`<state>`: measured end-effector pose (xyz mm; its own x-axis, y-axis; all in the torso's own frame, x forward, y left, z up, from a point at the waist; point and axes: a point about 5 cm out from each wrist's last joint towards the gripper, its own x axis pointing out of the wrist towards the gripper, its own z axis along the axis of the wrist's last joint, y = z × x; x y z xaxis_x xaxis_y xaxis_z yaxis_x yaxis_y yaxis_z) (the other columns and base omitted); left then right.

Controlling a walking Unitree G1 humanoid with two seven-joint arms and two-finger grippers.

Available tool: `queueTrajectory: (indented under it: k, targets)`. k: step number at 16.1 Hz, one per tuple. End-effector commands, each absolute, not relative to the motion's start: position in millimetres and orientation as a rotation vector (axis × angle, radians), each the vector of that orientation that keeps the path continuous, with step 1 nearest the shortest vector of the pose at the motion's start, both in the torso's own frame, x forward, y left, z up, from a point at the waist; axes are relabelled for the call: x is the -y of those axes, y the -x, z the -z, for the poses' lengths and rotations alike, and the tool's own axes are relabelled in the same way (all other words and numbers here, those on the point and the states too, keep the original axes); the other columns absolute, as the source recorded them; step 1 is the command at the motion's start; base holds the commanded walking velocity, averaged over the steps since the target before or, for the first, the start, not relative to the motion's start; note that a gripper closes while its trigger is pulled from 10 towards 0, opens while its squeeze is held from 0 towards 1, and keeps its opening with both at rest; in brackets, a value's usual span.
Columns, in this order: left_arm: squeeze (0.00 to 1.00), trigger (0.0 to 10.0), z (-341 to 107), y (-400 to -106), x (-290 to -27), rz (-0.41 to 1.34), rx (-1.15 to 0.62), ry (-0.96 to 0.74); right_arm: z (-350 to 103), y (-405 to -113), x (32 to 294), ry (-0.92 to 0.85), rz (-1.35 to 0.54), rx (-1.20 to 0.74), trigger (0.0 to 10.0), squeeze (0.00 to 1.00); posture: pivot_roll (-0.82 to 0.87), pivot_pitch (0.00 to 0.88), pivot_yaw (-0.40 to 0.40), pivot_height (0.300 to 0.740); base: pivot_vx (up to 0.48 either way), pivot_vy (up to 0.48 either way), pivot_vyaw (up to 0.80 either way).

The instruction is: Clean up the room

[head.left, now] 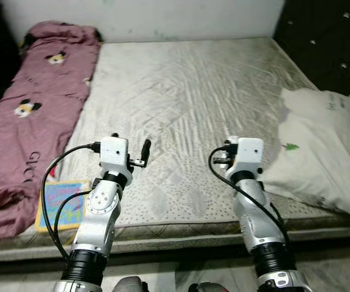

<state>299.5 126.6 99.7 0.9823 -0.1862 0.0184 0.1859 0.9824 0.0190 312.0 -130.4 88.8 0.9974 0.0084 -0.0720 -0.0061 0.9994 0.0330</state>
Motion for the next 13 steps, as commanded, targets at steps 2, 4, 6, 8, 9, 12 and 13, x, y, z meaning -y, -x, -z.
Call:
queueTrajectory:
  k: [2,4,6,8,9,12,13]
  targets:
    - [0.0,10.0,-96.0,-299.9,-126.9,0.188,-0.007,0.0,-90.9,-313.3,129.7,-0.033,-0.008,-0.064,10.0,0.0,0.03,0.0,0.03,0.74,0.0,0.0,0.0]
    - [0.0,10.0,-95.2,-300.5,-126.8,0.185,-0.015,0.018,-91.3,-313.1,129.9,-0.03,-0.006,-0.062,10.0,0.0,0.03,0.0,0.033,0.74,0.0,0.0,0.0]
    - [0.0,10.0,-95.7,-300.2,-126.5,0.188,-0.013,0.017,-90.9,-313.1,130.2,-0.029,-0.004,-0.063,10.0,0.0,0.03,0.0,0.033,0.74,0.0,0.264,0.0]
    - [0.0,10.0,-95.7,-300.4,-125.3,0.19,-0.013,0.014,-90.7,-313.1,130.7,-0.016,0.0,-0.066,10.0,0.0,0.03,0.0,0.032,0.74,0.0,0.362,0.0]
    - [0.0,10.0,-95.6,-300.5,-124.6,0.191,-0.012,0.014,-90.7,-312.9,130.9,-0.018,0.001,-0.065,10.0,0.0,0.03,0.0,0.032,0.74,0.0,0.48,0.0]
    - [0.0,10.0,-95.5,-300.6,-123.5,0.189,-0.013,0.019,-90.4,-312.8,131.4,-0.016,0.002,-0.068,10.0,0.0,0.03,0.0,0.03,0.74,0.0,0.48,0.0]
    - [0.0,10.0,-95.5,-300.7,-123.7,0.185,-0.013,0.023,-90.3,-312.9,131.5,-0.014,0.002,-0.069,10.0,0.0,0.03,0.0,0.03,0.74,0.0,0.48,0.0]
